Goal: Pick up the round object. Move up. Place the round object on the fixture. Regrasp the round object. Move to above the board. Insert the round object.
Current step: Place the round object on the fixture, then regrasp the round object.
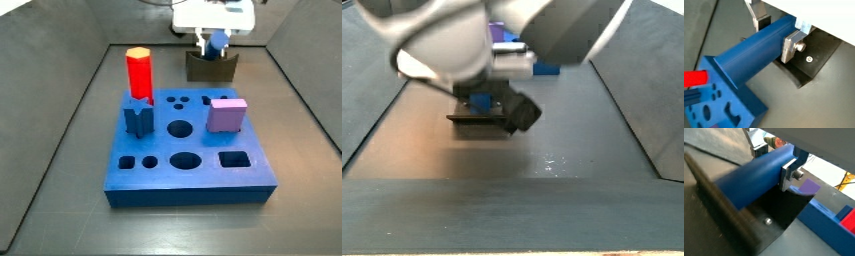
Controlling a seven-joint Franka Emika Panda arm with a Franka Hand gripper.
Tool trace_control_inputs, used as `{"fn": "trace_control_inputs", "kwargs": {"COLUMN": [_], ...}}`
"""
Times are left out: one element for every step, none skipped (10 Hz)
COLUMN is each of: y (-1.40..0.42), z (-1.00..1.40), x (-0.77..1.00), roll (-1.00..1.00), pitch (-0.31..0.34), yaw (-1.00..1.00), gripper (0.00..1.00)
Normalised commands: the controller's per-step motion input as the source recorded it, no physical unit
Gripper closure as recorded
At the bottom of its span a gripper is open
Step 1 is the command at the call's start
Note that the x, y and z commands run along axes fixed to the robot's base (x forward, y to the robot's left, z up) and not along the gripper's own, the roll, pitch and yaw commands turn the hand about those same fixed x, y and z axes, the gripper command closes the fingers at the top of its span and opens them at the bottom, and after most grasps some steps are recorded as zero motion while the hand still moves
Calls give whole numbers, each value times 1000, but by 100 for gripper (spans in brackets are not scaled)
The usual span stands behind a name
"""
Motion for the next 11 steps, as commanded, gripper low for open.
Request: {"fn": "trace_control_inputs", "kwargs": {"y": [79,112,109,108,106,0,0,4,3,-1,2], "z": [-323,-289,-291,-293,-294,0,1000,1000,1000,1000,1000], "x": [92,66,63,62,60,0,0,-9,-31,-37,-46], "roll": [-120,-95,-94,-95,-95,0,-5,-1,5,10,5], "pitch": [-34,-51,-51,-50,-49,0,-60,-54,-38,-23,8], "yaw": [-124,-112,-92,-76,-61,0,86,94,96,98,91], "gripper": [100,100,100,100,100,0,0,0,0,0,0]}}
